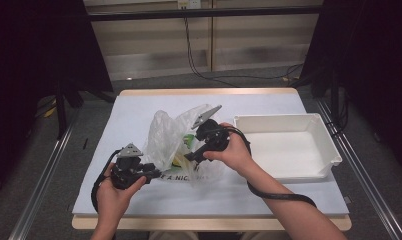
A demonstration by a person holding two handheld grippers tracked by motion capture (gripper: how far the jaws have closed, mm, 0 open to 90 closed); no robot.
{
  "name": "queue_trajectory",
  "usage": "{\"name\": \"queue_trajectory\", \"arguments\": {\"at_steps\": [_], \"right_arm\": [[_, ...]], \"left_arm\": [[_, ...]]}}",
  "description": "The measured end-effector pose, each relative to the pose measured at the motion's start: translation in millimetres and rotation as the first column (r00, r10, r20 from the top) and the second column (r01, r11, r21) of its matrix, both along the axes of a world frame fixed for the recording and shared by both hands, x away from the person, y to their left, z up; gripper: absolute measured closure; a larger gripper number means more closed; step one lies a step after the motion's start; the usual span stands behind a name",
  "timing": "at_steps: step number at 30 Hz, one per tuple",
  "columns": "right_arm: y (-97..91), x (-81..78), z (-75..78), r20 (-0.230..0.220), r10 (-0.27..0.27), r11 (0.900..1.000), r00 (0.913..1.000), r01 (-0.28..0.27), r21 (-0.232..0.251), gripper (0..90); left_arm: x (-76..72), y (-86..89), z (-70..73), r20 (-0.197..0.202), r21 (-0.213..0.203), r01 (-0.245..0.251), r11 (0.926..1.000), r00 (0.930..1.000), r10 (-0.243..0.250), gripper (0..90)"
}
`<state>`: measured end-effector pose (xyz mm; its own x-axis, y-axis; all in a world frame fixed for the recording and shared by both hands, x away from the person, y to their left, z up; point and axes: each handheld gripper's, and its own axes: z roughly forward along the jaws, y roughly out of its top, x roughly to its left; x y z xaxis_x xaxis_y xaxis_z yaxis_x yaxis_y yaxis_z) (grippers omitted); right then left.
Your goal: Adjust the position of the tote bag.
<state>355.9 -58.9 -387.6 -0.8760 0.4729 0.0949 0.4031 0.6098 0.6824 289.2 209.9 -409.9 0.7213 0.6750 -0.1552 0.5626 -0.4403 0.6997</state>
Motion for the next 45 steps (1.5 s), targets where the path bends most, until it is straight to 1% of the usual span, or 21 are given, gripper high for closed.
{"name": "queue_trajectory", "arguments": {"at_steps": [3,4,8,11,13,14,16,17,19,20,22,24,25,27,28,31,34,38,42,43,45], "right_arm": [[5.7,-0.8,-1.9,0.004,0.008,0.9999,1.0000,-0.008,0.013,16.3],[7.4,-1.4,-2.0,-0.008,0.008,0.9999,0.9999,-0.008,0.014,16.1],[14.4,-0.7,-4.5,-0.004,0.009,0.9997,1.0000,-0.009,0.023,17.8],[18.5,0.1,-7.3,-0.014,0.018,0.9994,0.9997,-0.018,0.028,24.3],[19.9,0.3,-8.7,-0.019,0.018,0.9994,0.9997,-0.017,0.030,31.8],[20.7,0.2,-9.3,-0.028,0.022,0.9993,0.9994,-0.021,0.030,36.0],[21.9,1.0,-11.3,-0.033,0.020,0.9992,0.9993,-0.019,0.037,40.7],[22.2,1.5,-12.1,-0.036,0.028,0.9992,0.9990,-0.027,0.029,48.4],[22.8,2.2,-13.6,-0.039,0.031,0.9992,0.9987,-0.030,0.029,54.6],[22.8,2.4,-14.0,-0.046,0.033,0.9991,0.9984,-0.032,0.027,61.3],[23.0,3.0,-14.6,-0.047,0.040,0.9991,0.9981,-0.039,0.018,68.9],[22.6,3.3,-15.3,-0.063,0.043,0.9989,0.9971,-0.042,0.020,78.5],[22.6,3.6,-15.8,-0.074,0.047,0.9986,0.9961,-0.045,0.025,79.6],[22.9,3.4,-16.5,-0.077,0.052,0.9985,0.9957,-0.050,0.024,82.4],[23.3,3.4,-17.0,-0.078,0.058,0.9982,0.9953,-0.056,0.022,82.4],[23.8,3.6,-18.4,-0.075,0.055,0.9984,0.9956,-0.054,0.017,82.3],[23.1,4.5,-19.9,-0.082,0.051,0.9986,0.9953,-0.050,0.017,82.3],[21.7,5.1,-21.4,-0.084,0.050,0.9987,0.9952,-0.049,0.012,81.9],[21.6,5.4,-22.6,-0.091,0.046,0.9989,0.9948,-0.044,0.017,82.2],[21.5,5.6,-22.9,-0.100,0.046,0.9988,0.9939,-0.045,0.018,82.3],[21.3,5.9,-23.4,-0.097,0.048,0.9987,0.9941,-0.047,0.019,82.4]], "left_arm": [[0.2,-0.3,0.9,-0.012,-0.013,0.014,0.9998,0.9998,-0.014,71.7],[0.4,-0.4,1.3,-0.023,-0.015,0.023,0.9996,0.9995,-0.023,74.3],[0.4,-0.9,2.6,-0.019,-0.027,0.023,0.9994,0.9995,-0.024,75.5],[0.0,0.3,4.8,0.001,-0.010,0.016,0.9998,0.9999,-0.016,65.4],[-0.4,1.3,6.5,0.033,0.023,0.007,0.9997,0.9994,-0.008,55.9],[-0.1,2.7,7.2,0.034,0.022,0.006,0.9997,0.9994,-0.007,54.4],[1.5,6.3,7.8,0.046,0.003,0.000,1.0000,0.9989,0.000,45.1],[1.6,8.0,8.8,0.054,0.014,-0.013,0.9998,0.9985,0.012,42.2],[2.4,11.1,9.3,0.061,0.011,-0.030,0.9995,0.9977,0.029,35.5],[3.0,13.0,9.6,0.061,0.015,-0.024,0.9996,0.9979,0.023,31.9],[3.2,15.3,9.6,0.066,0.020,-0.030,0.9993,0.9974,0.029,26.5],[4.2,18.4,9.1,0.050,-0.008,-0.025,0.9996,0.9984,0.026,23.2],[4.0,19.7,10.0,0.057,0.004,-0.028,0.9996,0.9980,0.027,21.7],[3.9,22.2,11.4,0.067,-0.009,-0.032,0.9995,0.9972,0.032,19.5],[4.0,23.5,12.6,0.059,-0.018,-0.028,0.9994,0.9979,0.029,18.8],[4.6,24.9,15.0,0.067,0.007,-0.028,0.9996,0.9974,0.028,18.5],[6.8,25.9,13.4,0.037,-0.003,-0.018,0.9998,0.9991,0.018,17.0],[8.5,28.2,10.6,0.018,-0.009,-0.022,0.9997,0.9996,0.022,14.9],[9.0,32.1,14.7,0.031,-0.016,-0.036,0.9992,0.9989,0.036,14.7],[9.0,33.0,16.7,0.038,-0.004,-0.033,0.9994,0.9987,0.034,14.7],[9.7,32.7,19.4,0.046,-0.016,-0.042,0.9990,0.9980,0.043,14.8]]}}
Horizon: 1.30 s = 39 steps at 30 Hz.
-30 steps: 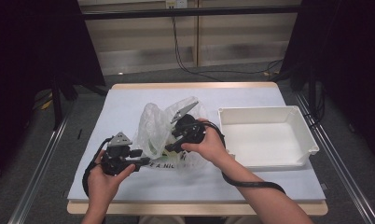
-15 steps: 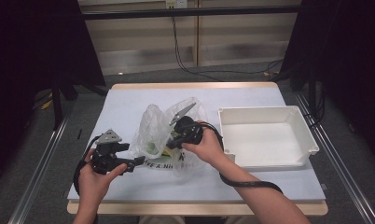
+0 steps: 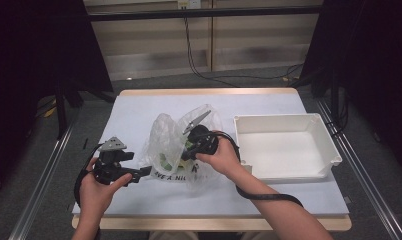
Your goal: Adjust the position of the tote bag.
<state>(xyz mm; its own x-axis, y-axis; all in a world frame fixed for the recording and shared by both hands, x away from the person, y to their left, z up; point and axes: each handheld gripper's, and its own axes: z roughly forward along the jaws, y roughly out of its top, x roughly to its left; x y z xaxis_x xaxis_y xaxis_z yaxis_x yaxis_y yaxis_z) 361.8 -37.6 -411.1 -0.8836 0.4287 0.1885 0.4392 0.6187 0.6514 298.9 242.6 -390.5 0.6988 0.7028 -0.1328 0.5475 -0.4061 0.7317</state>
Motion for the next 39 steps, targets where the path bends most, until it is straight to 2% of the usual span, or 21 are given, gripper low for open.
{"name": "queue_trajectory", "arguments": {"at_steps": [2,10,13,16,17,18,20,21,22,23,24,25,27,28,30,31,32,33,35,38,39], "right_arm": [[0.5,-0.2,-0.3,-0.005,0.005,1.0000,1.0000,-0.005,0.001,82.4],[7.6,-3.2,-3.3,-0.006,0.025,0.9996,0.9997,-0.025,-0.012,82.4],[9.5,-4.3,-4.6,-0.005,0.035,0.9993,0.9994,-0.035,-0.015,82.4],[10.6,-6.3,-4.9,-0.007,0.035,0.9993,0.9994,-0.035,-0.013,82.4],[11.0,-6.7,-5.1,-0.007,0.039,0.9991,0.9992,-0.040,-0.013,82.4],[11.2,-6.9,-5.3,-0.003,0.042,0.9990,0.9991,-0.042,-0.013,82.4],[12.7,-8.1,-6.4,-0.004,0.047,0.9988,0.9989,-0.047,-0.012,82.3],[13.1,-8.6,-6.9,-0.001,0.047,0.9988,0.9989,-0.047,-0.013,82.4],[13.4,-9.0,-7.5,-0.007,0.049,0.9987,0.9988,-0.049,-0.013,82.4],[13.9,-9.9,-8.7,-0.008,0.050,0.9987,0.9987,-0.050,-0.013,82.3],[14.1,-10.5,-9.6,-0.009,0.053,0.9985,0.9986,-0.053,-0.015,82.3],[14.6,-11.2,-11.1,-0.010,0.059,0.9981,0.9982,-0.059,-0.018,82.3],[15.0,-12.6,-13.2,-0.012,0.059,0.9980,0.9982,-0.060,-0.023,82.4],[15.2,-13.0,-14.3,-0.013,0.064,0.9977,0.9979,-0.064,-0.020,82.4],[15.5,-14.3,-16.4,-0.019,0.066,0.9975,0.9976,-0.067,-0.022,82.9],[16.2,-15.2,-18.0,-0.016,0.070,0.9972,0.9974,-0.070,-0.026,83.1],[16.4,-16.4,-18.5,-0.024,0.074,0.9968,0.9970,-0.074,-0.029,83.5],[17.0,-17.5,-20.0,-0.019,0.085,0.9959,0.9962,-0.085,-0.031,83.5],[17.8,-19.8,-20.8,-0.026,0.088,0.9954,0.9958,-0.089,-0.035,83.8],[19.7,-26.0,-23.3,-0.034,0.103,0.9936,0.9941,-0.105,-0.042,85.4],[19.6,-26.9,-24.0,-0.036,0.117,0.9920,0.9925,-0.118,-0.043,86.3]], "left_arm": [[2.3,-1.6,3.0,0.024,0.018,0.012,0.9998,0.9996,-0.013,15.9],[16.7,-22.1,15.2,0.104,0.035,0.051,0.9981,0.9931,-0.055,22.4],[26.0,-32.2,13.5,0.111,0.058,0.059,0.9966,0.9917,-0.065,23.4],[30.6,-37.4,13.7,0.122,0.048,0.055,0.9973,0.9906,-0.061,29.5],[32.3,-37.7,14.9,0.118,0.062,0.068,0.9957,0.9902,-0.075,34.3],[34.3,-39.3,15.8,0.113,0.047,0.046,0.9978,0.9923,-0.051,38.3],[36.9,-41.7,20.1,0.100,0.053,0.042,0.9977,0.9938,-0.047,52.6],[38.1,-42.5,21.5,0.090,0.049,0.029,0.9984,0.9954,-0.033,55.7],[40.1,-43.4,24.2,0.059,0.037,0.017,0.9992,0.9981,-0.019,58.8],[42.7,-42.8,26.3,0.023,0.011,0.017,0.9998,0.9996,-0.017,67.2],[42.7,-42.8,26.3,0.023,0.011,0.017,0.9998,0.9996,-0.017,70.0],[47.1,-43.3,29.5,0.002,0.012,0.010,0.9999,0.9999,-0.010,74.7],[50.9,-43.1,31.7,0.001,0.013,-0.002,0.9999,1.0000,0.002,77.9],[52.2,-44.7,31.6,-0.010,-0.026,-0.027,0.9993,0.9996,0.027,79.0],[56.0,-43.5,33.3,-0.001,-0.005,-0.057,0.9984,0.9984,0.057,80.3],[58.3,-42.3,33.3,-0.005,-0.006,-0.056,0.9984,0.9984,0.056,81.6],[61.3,-41.6,33.1,-0.007,-0.021,-0.081,0.9965,0.9967,0.080,81.9],[64.1,-39.8,34.2,-0.002,0.011,-0.088,0.9960,0.9961,0.088,82.6],[67.5,-37.6,35.0,-0.012,0.019,-0.093,0.9955,0.9956,0.093,83.2],[76.6,-31.6,34.0,-0.026,0.026,-0.118,0.9926,0.9926,0.119,85.2],[78.5,-31.7,32.1,-0.028,-0.001,-0.141,0.9901,0.9897,0.141,85.9]]}}
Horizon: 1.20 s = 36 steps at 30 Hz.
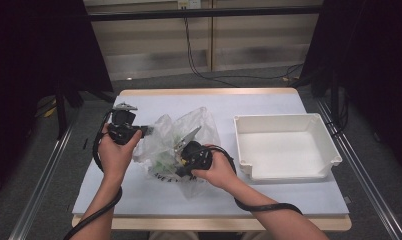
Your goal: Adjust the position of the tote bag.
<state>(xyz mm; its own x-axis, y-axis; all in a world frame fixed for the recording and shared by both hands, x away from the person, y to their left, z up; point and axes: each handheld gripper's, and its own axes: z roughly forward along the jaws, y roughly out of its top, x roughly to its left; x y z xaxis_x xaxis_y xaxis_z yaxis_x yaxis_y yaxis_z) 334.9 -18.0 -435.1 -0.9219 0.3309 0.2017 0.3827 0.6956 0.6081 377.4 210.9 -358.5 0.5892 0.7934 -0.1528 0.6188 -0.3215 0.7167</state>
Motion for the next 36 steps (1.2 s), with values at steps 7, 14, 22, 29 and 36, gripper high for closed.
{"name": "queue_trajectory", "arguments": {"at_steps": [7,14,22,29,36], "right_arm": [[0.8,-11.6,-6.1,-0.016,0.027,0.9996,0.9995,-0.027,-0.007,87.4],[-3.5,-17.4,-10.3,-0.027,0.042,0.9991,0.9988,-0.042,-0.006,87.3],[-7.0,-17.6,-10.4,-0.003,0.027,0.9995,0.9996,-0.027,0.016,76.1],[-6.4,-14.8,2.5,0.050,-0.057,0.9983,0.9971,0.056,0.015,47.0],[-6.1,-9.2,10.5,0.078,-0.116,0.9931,0.9902,0.114,0.027,38.8]], "left_arm": [[13.0,7.3,-7.4,-0.018,0.004,-0.044,0.9990,0.9989,0.044,87.6],[21.5,12.4,-13.0,-0.034,0.022,-0.055,0.9982,0.9979,0.056,87.9],[24.8,11.1,-15.4,-0.055,0.035,-0.031,0.9989,0.9980,0.033,89.8],[23.1,10.5,-13.3,-0.057,0.017,-0.043,0.9989,0.9974,0.044,89.9],[20.2,14.8,-12.3,-0.064,0.020,-0.033,0.9993,0.9973,0.034,90.0]]}}
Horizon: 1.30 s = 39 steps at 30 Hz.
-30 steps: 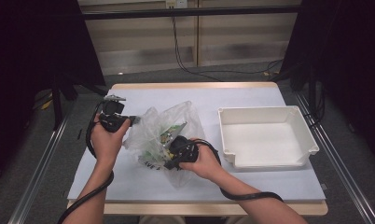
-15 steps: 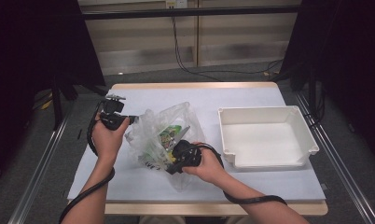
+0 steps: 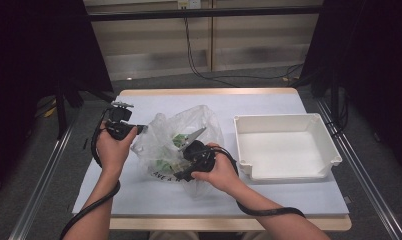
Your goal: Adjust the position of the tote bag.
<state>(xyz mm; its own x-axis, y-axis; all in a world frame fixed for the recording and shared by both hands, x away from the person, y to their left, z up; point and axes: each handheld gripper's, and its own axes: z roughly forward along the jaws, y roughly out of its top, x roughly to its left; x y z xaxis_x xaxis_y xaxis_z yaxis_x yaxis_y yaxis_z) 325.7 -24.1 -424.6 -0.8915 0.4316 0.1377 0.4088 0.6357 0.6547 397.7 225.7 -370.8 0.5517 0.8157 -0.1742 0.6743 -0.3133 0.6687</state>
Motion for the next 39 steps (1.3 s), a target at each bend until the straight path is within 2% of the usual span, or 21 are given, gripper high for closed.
{"name": "queue_trajectory", "arguments": {"at_steps": [3,7,9,12,14,15,16,17,19,21,22,24,25,27,28,30,31,34,36,39], "right_arm": [[-3.1,3.8,1.8,0.000,-0.039,0.9992,0.9993,0.039,0.007,40.1],[-5.3,8.5,2.2,-0.004,-0.060,0.9977,0.9982,0.060,0.030,52.6],[-4.7,10.0,1.3,0.005,-0.055,0.9979,0.9985,0.055,0.036,67.1],[-3.4,11.5,-0.7,-0.025,-0.057,0.9974,0.9980,0.058,0.042,71.0],[-3.0,12.8,-2.5,-0.015,-0.054,0.9981,0.9984,0.055,0.030,72.0],[-2.8,12.9,-3.0,-0.012,-0.054,0.9981,0.9985,0.054,0.029,72.8],[-2.9,13.3,-3.4,-0.015,-0.051,0.9982,0.9986,0.051,0.030,73.2],[-2.9,13.6,-3.7,-0.019,-0.049,0.9984,0.9986,0.049,0.029,73.3],[-2.7,13.9,-4.4,-0.024,-0.052,0.9982,0.9984,0.052,0.028,74.2],[-2.8,14.2,-4.9,-0.026,-0.053,0.9981,0.9983,0.053,0.031,74.6],[-3.1,14.6,-5.1,-0.027,-0.051,0.9981,0.9983,0.052,0.033,74.8],[-3.4,14.6,-5.4,-0.035,-0.056,0.9978,0.9978,0.057,0.034,74.9],[-3.5,14.5,-5.8,-0.036,-0.055,0.9977,0.9978,0.057,0.037,74.9],[-4.3,14.6,-6.2,-0.036,-0.049,0.9982,0.9982,0.050,0.033,74.9],[-4.6,14.6,-6.3,-0.034,-0.045,0.9984,0.9984,0.047,0.032,75.1],[-4.9,14.4,-6.5,-0.034,-0.048,0.9982,0.9983,0.049,0.035,75.5],[-5.0,14.1,-6.5,-0.039,-0.049,0.9981,0.9981,0.050,0.034,75.5],[-4.9,14.4,-7.4,-0.043,-0.044,0.9981,0.9981,0.046,0.040,76.1],[-4.6,14.3,-7.7,-0.049,-0.045,0.9980,0.9978,0.047,0.041,76.7],[-4.1,14.4,-8.8,-0.046,-0.037,0.9984,0.9983,0.038,0.042,77.2]], "left_arm": [[-2.3,1.3,0.8,0.007,0.005,0.008,1.0000,0.9999,-0.008,89.9],[-4.5,3.4,0.1,0.008,-0.016,0.015,0.9998,0.9999,-0.015,89.0],[-6.1,4.5,-0.2,0.014,0.005,0.014,0.9999,0.9998,-0.014,82.8],[-8.4,7.5,-0.5,0.018,0.004,0.014,0.9999,0.9997,-0.014,69.1],[-9.6,11.1,1.5,0.030,0.027,0.014,0.9995,0.9994,-0.015,56.4],[-10.5,12.6,2.3,0.031,0.025,0.015,0.9996,0.9994,-0.016,53.1],[-11.0,13.3,2.6,0.022,0.012,0.017,0.9998,0.9996,-0.018,53.0],[-11.1,15.3,3.6,0.016,0.016,0.027,0.9995,0.9995,-0.027,51.6],[-11.1,17.1,4.7,0.018,0.065,0.030,0.9975,0.9993,-0.031,49.0],[-10.1,20.9,4.7,0.027,0.078,0.035,0.9963,0.9990,-0.037,45.7],[-10.1,21.9,4.3,0.018,0.051,0.027,0.9983,0.9994,-0.028,45.4],[-9.6,24.5,4.0,0.022,0.050,0.035,0.9981,0.9991,-0.036,42.1],[-9.5,25.4,4.1,0.021,0.034,0.033,0.9989,0.9992,-0.034,41.7],[-9.6,28.4,6.0,0.030,0.046,0.031,0.9985,0.9991,-0.032,40.9],[-9.8,29.1,7.0,0.027,0.019,0.020,0.9996,0.9994,-0.020,41.0],[-8.9,32.3,11.0,0.029,0.014,0.017,0.9998,0.9994,-0.018,40.9],[-8.2,33.3,13.6,0.048,0.022,0.014,0.9997,0.9987,-0.015,41.0],[-6.3,32.7,19.0,0.049,0.001,0.010,0.9999,0.9987,-0.010,40.9],[-4.6,33.1,23.7,0.045,-0.002,0.012,0.9999,0.9989,-0.012,40.2],[-3.5,29.0,29.2,0.060,-0.001,0.012,0.9999,0.9982,-0.011,40.2]]}}
